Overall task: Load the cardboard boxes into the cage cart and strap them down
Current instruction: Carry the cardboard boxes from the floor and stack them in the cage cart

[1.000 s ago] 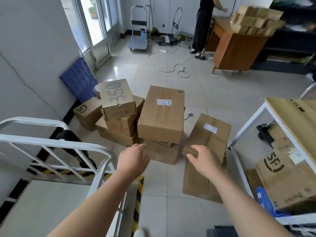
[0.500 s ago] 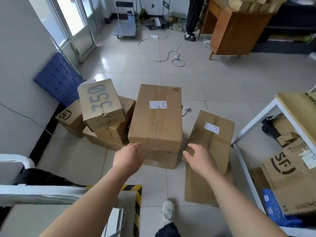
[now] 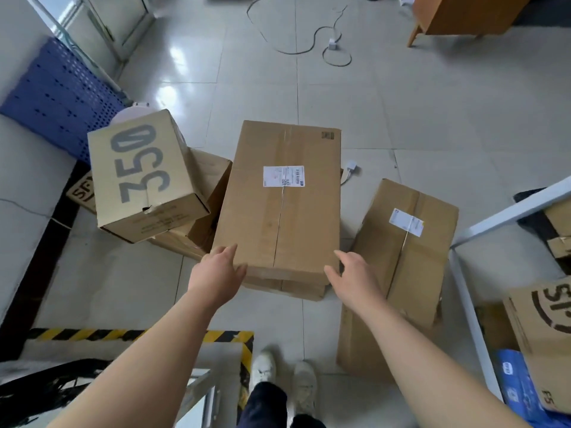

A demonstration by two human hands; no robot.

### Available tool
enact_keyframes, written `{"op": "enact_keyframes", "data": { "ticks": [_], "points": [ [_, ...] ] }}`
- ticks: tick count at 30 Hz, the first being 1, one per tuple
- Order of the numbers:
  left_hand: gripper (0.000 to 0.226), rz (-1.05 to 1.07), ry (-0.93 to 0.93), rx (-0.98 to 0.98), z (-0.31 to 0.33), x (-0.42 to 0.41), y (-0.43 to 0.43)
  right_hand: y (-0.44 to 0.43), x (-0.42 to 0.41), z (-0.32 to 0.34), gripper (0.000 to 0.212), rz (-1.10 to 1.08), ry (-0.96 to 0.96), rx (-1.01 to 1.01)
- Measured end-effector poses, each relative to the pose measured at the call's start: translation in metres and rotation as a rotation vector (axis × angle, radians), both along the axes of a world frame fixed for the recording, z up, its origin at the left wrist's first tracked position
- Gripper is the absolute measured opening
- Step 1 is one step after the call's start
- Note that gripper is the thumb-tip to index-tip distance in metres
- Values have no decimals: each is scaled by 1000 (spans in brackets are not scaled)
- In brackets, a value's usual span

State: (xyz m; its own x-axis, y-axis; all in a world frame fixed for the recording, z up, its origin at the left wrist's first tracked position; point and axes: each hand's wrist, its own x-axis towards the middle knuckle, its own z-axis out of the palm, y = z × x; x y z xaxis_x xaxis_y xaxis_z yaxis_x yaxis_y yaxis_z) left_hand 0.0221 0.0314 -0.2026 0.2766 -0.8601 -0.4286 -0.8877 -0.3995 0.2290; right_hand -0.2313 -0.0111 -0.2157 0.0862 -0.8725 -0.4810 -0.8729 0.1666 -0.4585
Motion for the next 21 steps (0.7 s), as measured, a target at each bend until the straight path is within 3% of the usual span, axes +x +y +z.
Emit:
{"op": "enact_keyframes", "data": {
  "ticks": [9,21],
  "points": [
    [85,87,57,128,-116,46,-60,-51,23,-107,71,-148,23,86],
    [131,377,350,16,-184,71,-91,-72,21,-167,99,-331,-205,42]
  ]
}}
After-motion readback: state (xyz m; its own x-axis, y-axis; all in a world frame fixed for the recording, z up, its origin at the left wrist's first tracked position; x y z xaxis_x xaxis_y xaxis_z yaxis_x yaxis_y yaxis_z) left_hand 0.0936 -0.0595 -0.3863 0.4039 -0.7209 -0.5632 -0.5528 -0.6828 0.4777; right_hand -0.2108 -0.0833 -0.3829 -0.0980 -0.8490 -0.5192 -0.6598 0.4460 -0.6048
